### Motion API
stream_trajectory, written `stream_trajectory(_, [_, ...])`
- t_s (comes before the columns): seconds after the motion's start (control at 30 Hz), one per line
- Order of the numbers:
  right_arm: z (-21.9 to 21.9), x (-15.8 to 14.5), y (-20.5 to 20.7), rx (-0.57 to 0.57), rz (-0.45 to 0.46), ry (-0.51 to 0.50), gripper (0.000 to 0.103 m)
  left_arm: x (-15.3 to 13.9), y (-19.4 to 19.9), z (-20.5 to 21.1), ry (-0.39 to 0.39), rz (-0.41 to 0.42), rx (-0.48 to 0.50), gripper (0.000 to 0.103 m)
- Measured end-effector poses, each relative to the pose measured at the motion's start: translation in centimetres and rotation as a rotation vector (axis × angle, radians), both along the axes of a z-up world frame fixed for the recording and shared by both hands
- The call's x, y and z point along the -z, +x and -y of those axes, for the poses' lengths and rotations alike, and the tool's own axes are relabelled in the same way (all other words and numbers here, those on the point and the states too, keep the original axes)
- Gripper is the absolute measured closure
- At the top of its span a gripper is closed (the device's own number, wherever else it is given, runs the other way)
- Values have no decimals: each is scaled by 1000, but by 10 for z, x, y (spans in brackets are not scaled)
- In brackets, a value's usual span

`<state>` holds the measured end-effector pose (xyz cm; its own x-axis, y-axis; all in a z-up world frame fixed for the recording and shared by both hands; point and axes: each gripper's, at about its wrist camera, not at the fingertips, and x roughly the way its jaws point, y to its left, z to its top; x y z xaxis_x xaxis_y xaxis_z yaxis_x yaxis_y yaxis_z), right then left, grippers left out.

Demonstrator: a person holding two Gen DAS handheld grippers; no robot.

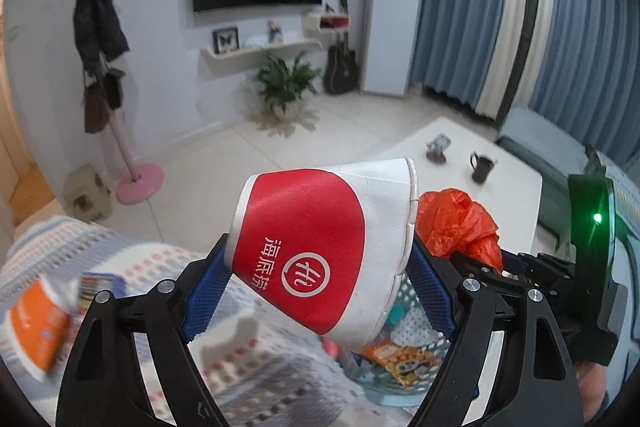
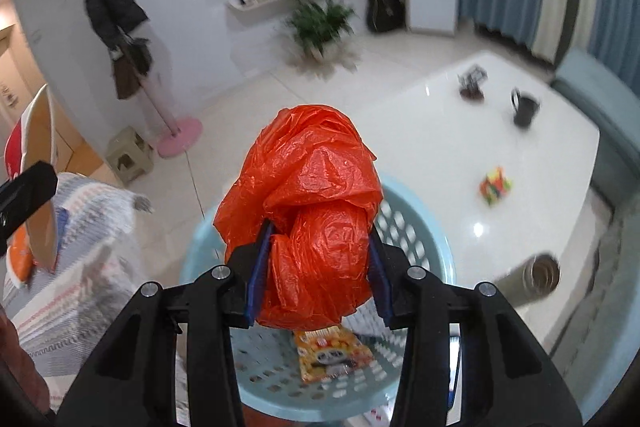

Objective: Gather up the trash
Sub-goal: 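Carry the paper cup and orange bag over the blue basket and release both, then move both open tools back over the striped table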

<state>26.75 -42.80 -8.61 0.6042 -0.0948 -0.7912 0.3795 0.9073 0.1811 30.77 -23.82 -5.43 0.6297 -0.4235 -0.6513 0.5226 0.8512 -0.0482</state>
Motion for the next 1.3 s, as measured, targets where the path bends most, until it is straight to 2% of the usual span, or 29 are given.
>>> stream_trajectory(0.17, [16,24,-2,31,-67,59,60,24,6,19,45,-48,31,22])
stream_trajectory(0.3, [24,28,-5,53,-75,102,45,30,9,25,62,-73,51,22])
stream_trajectory(0.4, [25,26,-6,57,-73,103,41,29,6,27,62,-79,58,22])
stream_trajectory(0.73, [11,11,-14,39,-46,93,38,23,-7,13,47,-68,43,20])
stream_trajectory(1.0, [-25,-18,-10,-51,11,51,38,4,-16,-36,2,-32,-26,20])
stream_trajectory(1.17, [-80,-43,3,-186,59,3,38,-16,-21,-84,-40,4,-112,20])
stream_trajectory(1.3, [-128,-57,15,-273,86,-32,34,-24,-23,-128,-42,38,-205,20])
